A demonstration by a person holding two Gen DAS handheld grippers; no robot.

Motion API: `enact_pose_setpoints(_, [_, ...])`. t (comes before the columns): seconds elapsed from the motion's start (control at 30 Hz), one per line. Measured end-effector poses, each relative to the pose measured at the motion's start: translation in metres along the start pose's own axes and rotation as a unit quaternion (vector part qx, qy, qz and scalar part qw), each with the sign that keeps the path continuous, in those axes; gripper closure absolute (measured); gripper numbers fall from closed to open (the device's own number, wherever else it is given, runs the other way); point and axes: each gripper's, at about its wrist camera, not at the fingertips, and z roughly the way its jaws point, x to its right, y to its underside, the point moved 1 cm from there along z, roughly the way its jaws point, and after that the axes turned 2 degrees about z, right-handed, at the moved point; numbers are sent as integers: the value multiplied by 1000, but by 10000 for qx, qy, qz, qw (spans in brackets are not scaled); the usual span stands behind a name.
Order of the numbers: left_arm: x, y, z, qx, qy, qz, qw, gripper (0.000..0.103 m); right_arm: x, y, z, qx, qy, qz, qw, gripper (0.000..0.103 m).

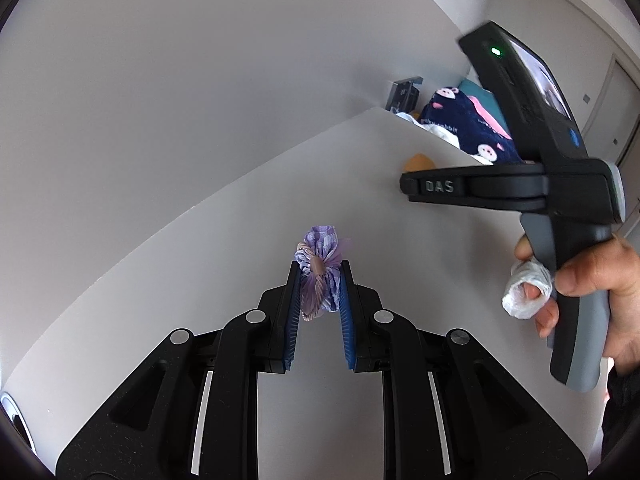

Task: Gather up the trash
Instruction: 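Grasp the orange teddy toy with the right tool while the left tool holds the scrunchie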

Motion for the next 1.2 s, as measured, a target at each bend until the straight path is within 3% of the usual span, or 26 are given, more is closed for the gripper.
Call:
enact_pose_setpoints(0.33, [-1,-1,-2,-18,93,34,9999,86,6,16,-17,-1,-178,131,9998,58])
enact_pose_setpoints(0.63, [11,-5,-3,-35,192,271,9994,86,22,45,-59,71,-408,335,9986,58])
enact_pose_setpoints(1.2, [99,7,-71,187,526,940,9940,85,78,129,-170,398,-668,796,9938,57])
